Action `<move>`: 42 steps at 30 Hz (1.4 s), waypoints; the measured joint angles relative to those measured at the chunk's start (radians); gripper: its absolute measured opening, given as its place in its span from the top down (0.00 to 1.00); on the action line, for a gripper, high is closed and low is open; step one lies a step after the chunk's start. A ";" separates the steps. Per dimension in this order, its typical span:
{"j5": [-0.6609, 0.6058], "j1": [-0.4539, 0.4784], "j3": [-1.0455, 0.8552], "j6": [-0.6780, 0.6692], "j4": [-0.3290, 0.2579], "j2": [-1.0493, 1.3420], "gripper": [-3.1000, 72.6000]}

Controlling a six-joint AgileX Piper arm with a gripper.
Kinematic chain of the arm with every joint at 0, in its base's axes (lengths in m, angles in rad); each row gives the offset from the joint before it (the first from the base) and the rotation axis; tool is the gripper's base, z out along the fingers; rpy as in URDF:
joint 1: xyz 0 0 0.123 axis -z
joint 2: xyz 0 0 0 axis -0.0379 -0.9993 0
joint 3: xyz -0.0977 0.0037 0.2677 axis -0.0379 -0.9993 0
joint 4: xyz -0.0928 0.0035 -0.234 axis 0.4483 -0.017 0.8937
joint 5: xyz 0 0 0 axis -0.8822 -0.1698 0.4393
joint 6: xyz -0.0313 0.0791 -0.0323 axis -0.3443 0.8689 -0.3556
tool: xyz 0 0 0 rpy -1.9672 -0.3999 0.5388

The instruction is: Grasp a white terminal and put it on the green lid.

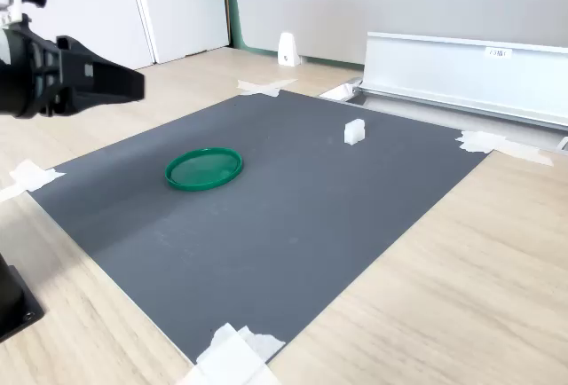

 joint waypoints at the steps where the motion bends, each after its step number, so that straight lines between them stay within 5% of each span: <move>1: 0.000 -0.027 0.000 0.000 0.000 0.000 0.85; 10: 0.000 -0.075 0.000 0.000 0.000 0.000 0.85; 21: 0.000 0.162 0.000 0.000 0.000 0.000 0.85; 42: -0.017 0.164 0.000 0.000 -0.021 0.000 0.85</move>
